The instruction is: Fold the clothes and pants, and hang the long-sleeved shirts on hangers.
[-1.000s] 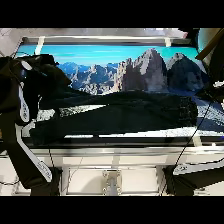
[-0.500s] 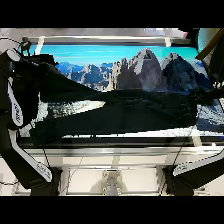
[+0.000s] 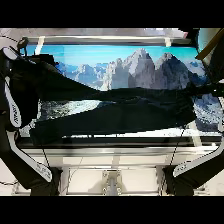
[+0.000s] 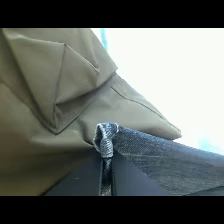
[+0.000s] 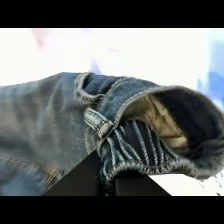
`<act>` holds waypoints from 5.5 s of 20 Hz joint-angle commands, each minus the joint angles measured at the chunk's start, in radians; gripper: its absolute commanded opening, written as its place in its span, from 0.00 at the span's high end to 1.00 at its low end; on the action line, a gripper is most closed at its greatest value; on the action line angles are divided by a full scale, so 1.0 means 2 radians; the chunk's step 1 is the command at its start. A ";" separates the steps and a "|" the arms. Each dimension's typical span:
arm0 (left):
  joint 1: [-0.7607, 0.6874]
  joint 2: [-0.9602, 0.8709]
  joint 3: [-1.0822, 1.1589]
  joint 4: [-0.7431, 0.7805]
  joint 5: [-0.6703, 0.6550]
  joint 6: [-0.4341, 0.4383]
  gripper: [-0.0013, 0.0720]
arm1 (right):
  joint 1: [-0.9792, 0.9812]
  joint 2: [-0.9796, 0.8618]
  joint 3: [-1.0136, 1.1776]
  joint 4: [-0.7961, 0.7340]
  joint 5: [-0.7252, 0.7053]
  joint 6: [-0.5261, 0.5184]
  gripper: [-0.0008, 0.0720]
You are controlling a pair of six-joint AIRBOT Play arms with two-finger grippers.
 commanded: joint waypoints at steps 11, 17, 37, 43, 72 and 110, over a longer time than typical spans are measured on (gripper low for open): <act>-0.003 -0.034 -0.043 0.174 0.062 -0.152 0.96 | -0.026 0.041 -0.085 -0.043 -0.118 0.064 0.94; -0.032 -0.055 -0.043 0.174 0.223 -0.217 0.96 | 0.037 0.007 -0.090 -0.014 -0.274 0.072 0.94; 0.014 0.126 -0.100 0.315 -0.128 -0.229 0.03 | -0.053 0.177 -0.095 -0.142 -0.044 0.128 0.32; 0.060 0.357 -0.517 0.254 -0.082 -0.232 0.03 | -0.113 0.329 -0.321 -0.123 -0.031 0.070 0.32; 0.125 0.381 -0.704 0.037 0.148 -0.174 0.96 | -0.111 0.396 -0.347 0.015 0.020 0.069 0.32; 0.091 0.511 -0.564 0.246 0.062 -0.158 0.96 | -0.175 0.423 -0.457 -0.025 0.008 -0.027 0.94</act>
